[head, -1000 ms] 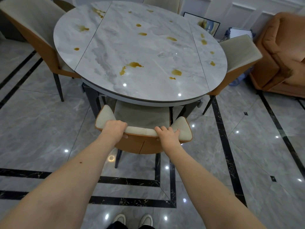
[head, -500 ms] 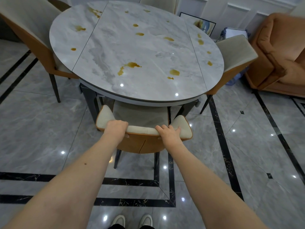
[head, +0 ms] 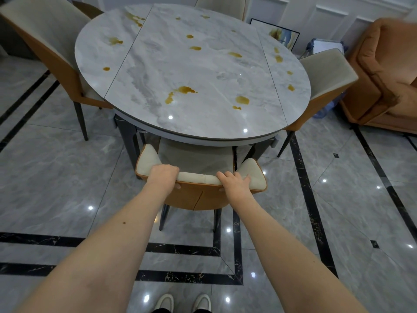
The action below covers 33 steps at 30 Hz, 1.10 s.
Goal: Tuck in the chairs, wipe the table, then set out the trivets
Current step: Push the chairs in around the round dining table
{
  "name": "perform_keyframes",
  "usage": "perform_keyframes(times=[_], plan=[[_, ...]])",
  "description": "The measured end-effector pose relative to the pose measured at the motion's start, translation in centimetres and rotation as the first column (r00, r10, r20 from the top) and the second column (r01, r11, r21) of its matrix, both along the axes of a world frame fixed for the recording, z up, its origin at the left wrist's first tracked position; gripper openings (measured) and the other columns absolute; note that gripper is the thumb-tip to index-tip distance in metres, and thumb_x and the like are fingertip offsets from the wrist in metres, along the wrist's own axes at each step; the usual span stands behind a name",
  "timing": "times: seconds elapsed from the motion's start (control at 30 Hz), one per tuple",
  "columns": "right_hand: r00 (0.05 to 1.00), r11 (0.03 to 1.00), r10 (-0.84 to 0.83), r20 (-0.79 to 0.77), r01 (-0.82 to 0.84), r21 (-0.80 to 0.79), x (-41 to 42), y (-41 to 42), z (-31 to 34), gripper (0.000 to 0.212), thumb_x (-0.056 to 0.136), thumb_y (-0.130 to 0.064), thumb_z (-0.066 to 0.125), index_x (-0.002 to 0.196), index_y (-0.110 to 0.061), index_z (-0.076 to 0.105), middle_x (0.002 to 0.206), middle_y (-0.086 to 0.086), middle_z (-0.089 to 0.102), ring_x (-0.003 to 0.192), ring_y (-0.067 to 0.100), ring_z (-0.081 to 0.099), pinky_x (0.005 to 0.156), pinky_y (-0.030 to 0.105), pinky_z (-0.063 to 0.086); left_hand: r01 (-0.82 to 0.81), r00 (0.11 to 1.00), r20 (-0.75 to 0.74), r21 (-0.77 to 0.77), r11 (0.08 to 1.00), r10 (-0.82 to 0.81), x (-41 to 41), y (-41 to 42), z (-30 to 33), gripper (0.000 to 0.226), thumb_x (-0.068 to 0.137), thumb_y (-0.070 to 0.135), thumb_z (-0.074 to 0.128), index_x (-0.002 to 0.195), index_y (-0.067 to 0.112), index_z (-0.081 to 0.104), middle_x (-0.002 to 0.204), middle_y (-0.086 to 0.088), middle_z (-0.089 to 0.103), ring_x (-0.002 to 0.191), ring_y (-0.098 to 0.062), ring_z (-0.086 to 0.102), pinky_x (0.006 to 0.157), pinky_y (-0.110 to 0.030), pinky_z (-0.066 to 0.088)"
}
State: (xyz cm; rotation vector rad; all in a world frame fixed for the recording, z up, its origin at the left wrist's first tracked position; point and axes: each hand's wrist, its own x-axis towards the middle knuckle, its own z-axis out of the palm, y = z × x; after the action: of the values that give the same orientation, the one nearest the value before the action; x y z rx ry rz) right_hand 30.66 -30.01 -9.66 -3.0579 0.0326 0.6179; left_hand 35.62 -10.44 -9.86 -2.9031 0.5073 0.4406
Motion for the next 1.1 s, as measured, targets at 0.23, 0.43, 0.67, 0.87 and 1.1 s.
perform_keyframes(times=[0.23,0.43,0.67,0.87,1.1], plan=[[1.000,1.000,0.001,-0.002,-0.001,-0.007,-0.16,0.09,0.00,0.047,0.092,-0.018,0.056,0.132,-0.028,0.033,0.129,0.004,0.046,0.123,0.030,0.039,0.107,0.064,0.017,-0.015,1.000,-0.015,0.004,1.000,0.015,-0.13,-0.06,-0.13,0.033,0.088,0.042,0.059,0.111,0.019,0.055,0.108,-0.004,0.063,0.102,-0.022,0.060,0.085,-0.033,0.046],[1.000,1.000,-0.011,0.012,0.011,0.008,-0.35,0.20,0.11,0.042,0.091,-0.016,0.055,0.128,-0.027,0.036,0.123,0.005,0.048,0.119,0.030,0.042,0.108,0.063,0.019,-0.015,1.000,-0.003,0.000,1.000,0.015,-0.19,0.02,-0.18,0.033,0.087,0.043,0.060,0.110,0.020,0.055,0.107,-0.003,0.063,0.101,-0.022,0.060,0.085,-0.033,0.046],[1.000,1.000,-0.020,-0.004,0.020,-0.003,-0.35,0.46,0.42,0.045,0.090,-0.015,0.056,0.128,-0.026,0.035,0.123,0.005,0.049,0.119,0.031,0.042,0.107,0.063,0.020,-0.009,1.000,-0.009,0.007,1.000,0.009,-0.28,0.01,0.06,0.034,0.087,0.043,0.060,0.110,0.019,0.055,0.106,-0.003,0.064,0.100,-0.022,0.060,0.085,-0.033,0.046],[0.999,0.999,-0.028,-0.022,0.028,-0.016,-0.52,0.47,0.36,0.044,0.092,-0.016,0.054,0.130,-0.026,0.034,0.125,0.005,0.048,0.119,0.031,0.041,0.105,0.061,0.021,0.010,1.000,-0.022,0.029,1.000,-0.009,-0.25,0.00,0.23,0.035,0.086,0.043,0.061,0.111,0.019,0.056,0.108,-0.004,0.064,0.102,-0.022,0.060,0.085,-0.033,0.045],[0.999,1.000,-0.008,-0.044,0.007,-0.009,-0.31,0.21,0.55,0.042,0.093,-0.017,0.054,0.130,-0.026,0.034,0.126,0.005,0.047,0.120,0.031,0.040,0.105,0.061,0.022,0.020,0.999,-0.052,0.036,0.999,-0.018,-0.14,-0.11,0.51,0.034,0.088,0.042,0.060,0.112,0.018,0.056,0.111,-0.004,0.063,0.105,-0.022,0.059,0.084,-0.032,0.044]])
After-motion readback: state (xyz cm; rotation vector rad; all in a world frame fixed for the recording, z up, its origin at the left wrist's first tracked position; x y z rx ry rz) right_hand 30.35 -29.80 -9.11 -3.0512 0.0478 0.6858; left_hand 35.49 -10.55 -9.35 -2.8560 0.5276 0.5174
